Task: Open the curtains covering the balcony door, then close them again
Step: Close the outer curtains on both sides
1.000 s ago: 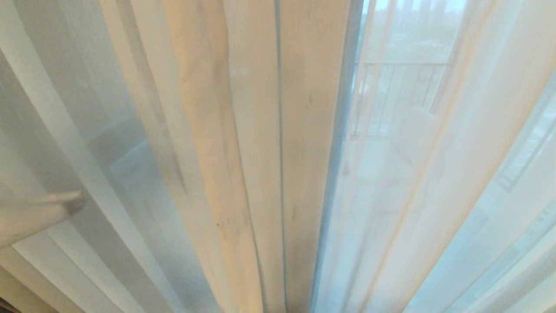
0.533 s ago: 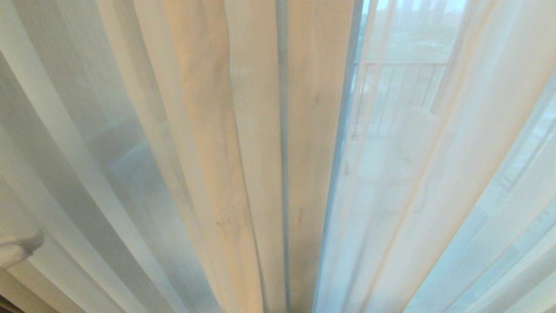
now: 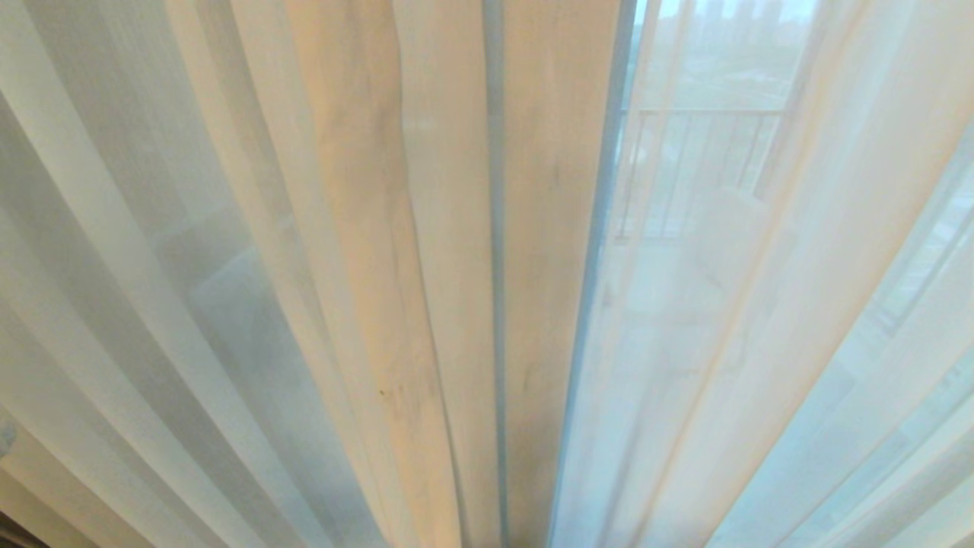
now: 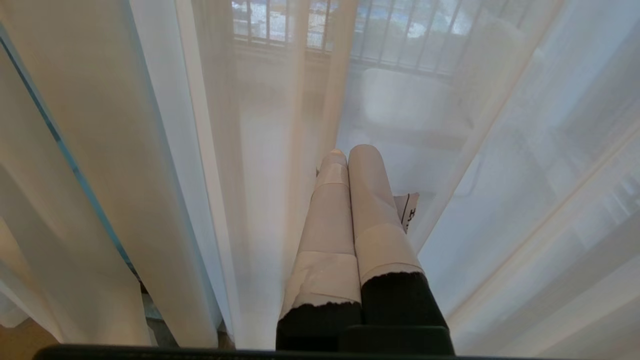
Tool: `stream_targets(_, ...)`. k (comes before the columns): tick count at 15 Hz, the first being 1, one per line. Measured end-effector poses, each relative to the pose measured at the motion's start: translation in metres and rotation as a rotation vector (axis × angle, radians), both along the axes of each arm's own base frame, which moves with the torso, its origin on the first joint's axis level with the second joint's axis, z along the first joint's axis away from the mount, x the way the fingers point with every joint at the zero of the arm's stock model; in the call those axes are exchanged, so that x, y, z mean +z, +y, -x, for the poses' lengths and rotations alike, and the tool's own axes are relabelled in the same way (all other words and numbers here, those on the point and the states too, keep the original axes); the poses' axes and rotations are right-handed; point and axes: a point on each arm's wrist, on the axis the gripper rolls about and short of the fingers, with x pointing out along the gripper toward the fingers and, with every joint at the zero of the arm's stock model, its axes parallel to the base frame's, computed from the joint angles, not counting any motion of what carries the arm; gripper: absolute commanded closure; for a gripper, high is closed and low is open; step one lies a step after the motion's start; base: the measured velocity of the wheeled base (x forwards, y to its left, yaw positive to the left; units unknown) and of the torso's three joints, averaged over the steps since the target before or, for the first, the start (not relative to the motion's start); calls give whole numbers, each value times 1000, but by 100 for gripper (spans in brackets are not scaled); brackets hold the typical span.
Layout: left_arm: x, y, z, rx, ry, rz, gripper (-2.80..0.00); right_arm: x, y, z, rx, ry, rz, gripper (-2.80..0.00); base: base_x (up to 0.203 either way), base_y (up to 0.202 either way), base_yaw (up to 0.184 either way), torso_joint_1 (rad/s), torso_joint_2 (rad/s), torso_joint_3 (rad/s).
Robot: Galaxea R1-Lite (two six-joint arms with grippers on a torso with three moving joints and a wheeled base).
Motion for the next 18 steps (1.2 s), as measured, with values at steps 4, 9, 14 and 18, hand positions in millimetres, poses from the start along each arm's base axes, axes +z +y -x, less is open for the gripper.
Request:
stream_targets(4, -50, 1, 20, 232, -7, -80, 0, 0, 0, 0, 1, 0, 0, 0, 0, 0, 0, 0, 0, 0)
stream_targets(9, -109, -3, 23, 147, -97, -164, 0, 0, 0, 0, 1, 0, 0, 0, 0, 0, 0, 0, 0, 0)
stream_targets(14, -142, -3, 20, 188, -203, -225, 0, 0, 0, 0, 1, 0, 0, 0, 0, 0, 0, 0, 0, 0)
stream_targets(18, -149, -3, 23, 198, -186, -208, 0, 0, 0, 0, 1, 0, 0, 0, 0, 0, 0, 0, 0, 0)
